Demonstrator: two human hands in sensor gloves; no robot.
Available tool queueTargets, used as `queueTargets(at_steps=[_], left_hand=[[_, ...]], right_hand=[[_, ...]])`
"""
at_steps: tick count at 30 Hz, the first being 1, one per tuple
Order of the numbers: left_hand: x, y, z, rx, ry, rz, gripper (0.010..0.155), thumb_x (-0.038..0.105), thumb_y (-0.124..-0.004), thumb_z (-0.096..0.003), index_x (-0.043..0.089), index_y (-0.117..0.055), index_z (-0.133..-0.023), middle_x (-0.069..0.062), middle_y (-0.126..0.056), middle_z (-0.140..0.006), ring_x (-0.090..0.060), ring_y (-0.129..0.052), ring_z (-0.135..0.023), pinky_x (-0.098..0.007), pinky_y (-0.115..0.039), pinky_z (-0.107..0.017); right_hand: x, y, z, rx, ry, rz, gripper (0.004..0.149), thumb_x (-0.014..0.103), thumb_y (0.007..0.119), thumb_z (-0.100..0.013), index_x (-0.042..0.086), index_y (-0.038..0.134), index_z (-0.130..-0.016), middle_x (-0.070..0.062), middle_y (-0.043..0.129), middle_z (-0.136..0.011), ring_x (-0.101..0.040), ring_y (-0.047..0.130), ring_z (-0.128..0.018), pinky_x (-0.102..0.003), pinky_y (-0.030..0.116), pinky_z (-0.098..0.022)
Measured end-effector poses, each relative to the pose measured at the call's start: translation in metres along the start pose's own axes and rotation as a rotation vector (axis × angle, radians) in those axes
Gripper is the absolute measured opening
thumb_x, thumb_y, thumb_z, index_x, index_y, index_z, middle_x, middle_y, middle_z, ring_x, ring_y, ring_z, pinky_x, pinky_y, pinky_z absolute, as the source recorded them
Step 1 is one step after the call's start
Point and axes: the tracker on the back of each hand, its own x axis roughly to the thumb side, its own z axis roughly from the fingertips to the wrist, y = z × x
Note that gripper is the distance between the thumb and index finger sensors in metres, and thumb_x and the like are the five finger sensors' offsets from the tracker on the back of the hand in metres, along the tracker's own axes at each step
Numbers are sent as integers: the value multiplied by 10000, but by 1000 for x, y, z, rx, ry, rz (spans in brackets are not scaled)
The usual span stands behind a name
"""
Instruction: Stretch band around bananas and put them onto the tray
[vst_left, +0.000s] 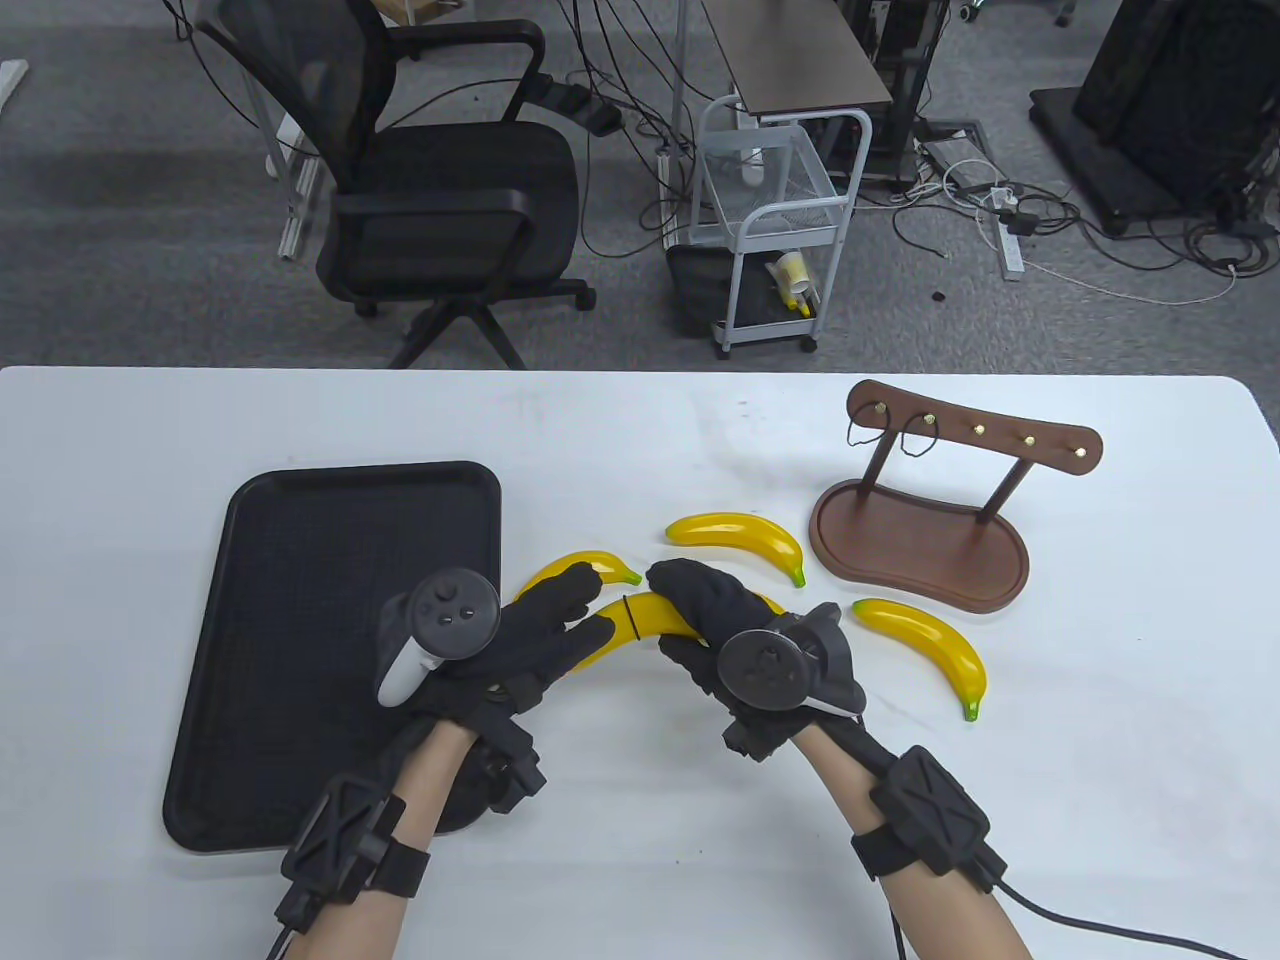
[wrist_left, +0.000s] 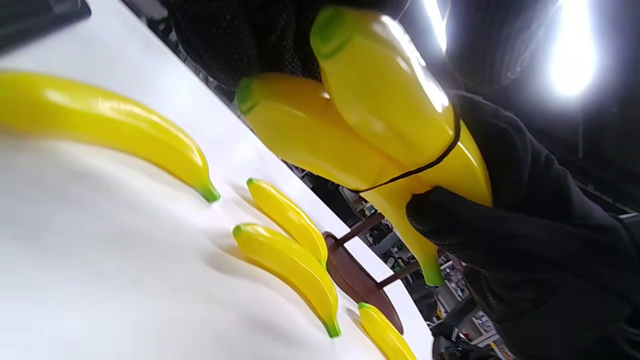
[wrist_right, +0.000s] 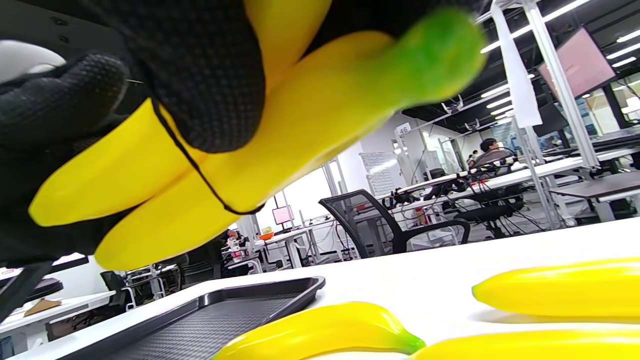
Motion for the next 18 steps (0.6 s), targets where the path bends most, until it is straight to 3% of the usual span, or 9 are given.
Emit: queueTargets(at_steps=[11, 18], left_hand=[[19, -9, 2, 55, -33, -335, 711, 559, -768, -562, 257, -499, -1146, -52, -625, -1206, -348, -801, -1044, -470, -696, -774], [24, -12, 3, 87, -34, -439, 661, 480, -811, -565, 283, -520, -1125, 0, -719, -1137, -293, -866, -997, -448, -736, -756]], right_hand=[[-2, 6, -3, 45, 153, -134, 700, 282, 917, -466, 75, 596, -1053, -171, 745, -1008, -372, 855, -848, -493, 788, -582], [-6, 11, -3, 72, 179, -211, 698, 282, 916, -467, 71, 596, -1052, -177, 746, -1003, -373, 857, -842, -492, 788, -578]])
